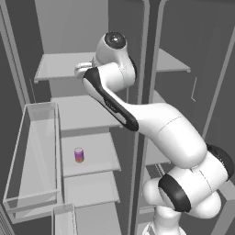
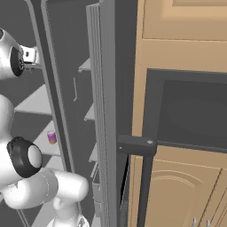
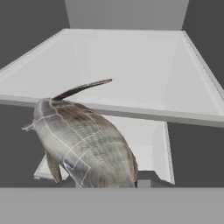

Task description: Pick up the frozen fish from the freezer, place it on any shelf in the fridge, and close the fridge and freezer doors when done.

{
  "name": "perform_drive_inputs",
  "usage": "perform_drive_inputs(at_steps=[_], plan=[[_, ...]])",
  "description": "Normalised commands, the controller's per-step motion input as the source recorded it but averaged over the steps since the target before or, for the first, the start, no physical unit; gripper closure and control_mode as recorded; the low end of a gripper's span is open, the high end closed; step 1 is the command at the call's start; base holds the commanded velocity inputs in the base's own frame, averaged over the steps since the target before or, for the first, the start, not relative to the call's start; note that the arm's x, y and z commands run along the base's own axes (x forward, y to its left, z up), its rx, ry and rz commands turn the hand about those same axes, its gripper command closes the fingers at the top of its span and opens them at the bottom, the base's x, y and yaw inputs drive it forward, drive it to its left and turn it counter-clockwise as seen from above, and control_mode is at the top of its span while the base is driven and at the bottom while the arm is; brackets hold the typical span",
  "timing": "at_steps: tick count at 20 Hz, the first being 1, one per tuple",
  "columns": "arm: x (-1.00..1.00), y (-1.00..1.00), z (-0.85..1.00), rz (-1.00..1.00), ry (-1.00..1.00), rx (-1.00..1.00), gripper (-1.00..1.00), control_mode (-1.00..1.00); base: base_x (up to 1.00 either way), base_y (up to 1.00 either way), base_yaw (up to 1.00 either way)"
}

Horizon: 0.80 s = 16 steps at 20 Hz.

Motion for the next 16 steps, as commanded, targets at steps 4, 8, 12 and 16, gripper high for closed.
perform_drive_inputs(at_steps=[4, 8, 12, 16], plan=[[1.00, 0.01, 0.02, -0.04, 0.00, 0.00, 1.00, -1.00, 0.00, 0.00, 0.00], [1.00, 0.00, 0.00, -0.06, 0.00, -0.03, 1.00, -1.00, 0.00, 0.00, 0.00], [1.00, 0.05, 0.00, -0.07, 0.00, -0.08, -1.00, -1.00, 0.00, 0.00, 0.00], [0.67, 0.02, 0.00, -0.05, -0.01, -0.05, -1.00, -1.00, 0.00, 0.00, 0.00]])
